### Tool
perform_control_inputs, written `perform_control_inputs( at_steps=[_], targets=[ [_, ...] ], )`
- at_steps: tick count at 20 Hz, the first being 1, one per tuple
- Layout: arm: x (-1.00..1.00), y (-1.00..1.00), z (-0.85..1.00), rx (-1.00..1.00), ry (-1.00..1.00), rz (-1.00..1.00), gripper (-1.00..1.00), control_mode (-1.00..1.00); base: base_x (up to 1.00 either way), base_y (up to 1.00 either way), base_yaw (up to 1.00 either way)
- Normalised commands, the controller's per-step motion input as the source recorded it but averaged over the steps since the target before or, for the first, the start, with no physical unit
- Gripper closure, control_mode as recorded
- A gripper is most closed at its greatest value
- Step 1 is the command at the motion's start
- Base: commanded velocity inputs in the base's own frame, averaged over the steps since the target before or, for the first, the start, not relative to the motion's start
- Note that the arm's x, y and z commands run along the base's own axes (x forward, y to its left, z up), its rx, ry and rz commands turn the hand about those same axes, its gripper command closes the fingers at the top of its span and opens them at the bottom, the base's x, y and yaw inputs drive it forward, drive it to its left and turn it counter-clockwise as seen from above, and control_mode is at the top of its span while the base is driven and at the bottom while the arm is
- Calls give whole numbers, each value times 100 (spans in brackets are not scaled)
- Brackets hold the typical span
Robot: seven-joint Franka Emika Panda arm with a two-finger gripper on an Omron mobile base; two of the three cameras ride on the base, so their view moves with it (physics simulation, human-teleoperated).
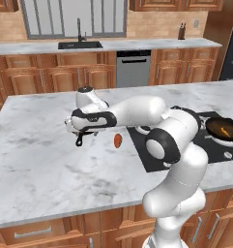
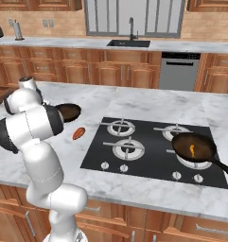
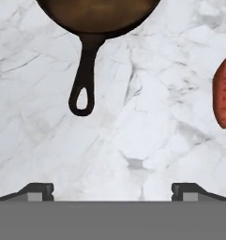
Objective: Place both pans onto different burners. Then place the sweet potato and the shrimp on different pans.
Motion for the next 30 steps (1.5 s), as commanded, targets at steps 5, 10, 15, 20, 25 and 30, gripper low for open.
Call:
perform_control_inputs(
  at_steps=[5,10,15,20,25,30],
  targets=[
    [35,2,-16,0,0,-3,-100,-100,0,0,0],
    [17,0,-22,0,0,0,-100,-100,0,0,0],
    [16,1,-24,0,0,0,-100,-100,0,0,0],
    [25,8,-20,0,0,0,-100,-100,0,0,0],
    [19,19,-12,0,0,0,-100,-100,0,0,0],
    [30,8,-13,0,0,0,-100,-100,0,0,0]
  ],
)
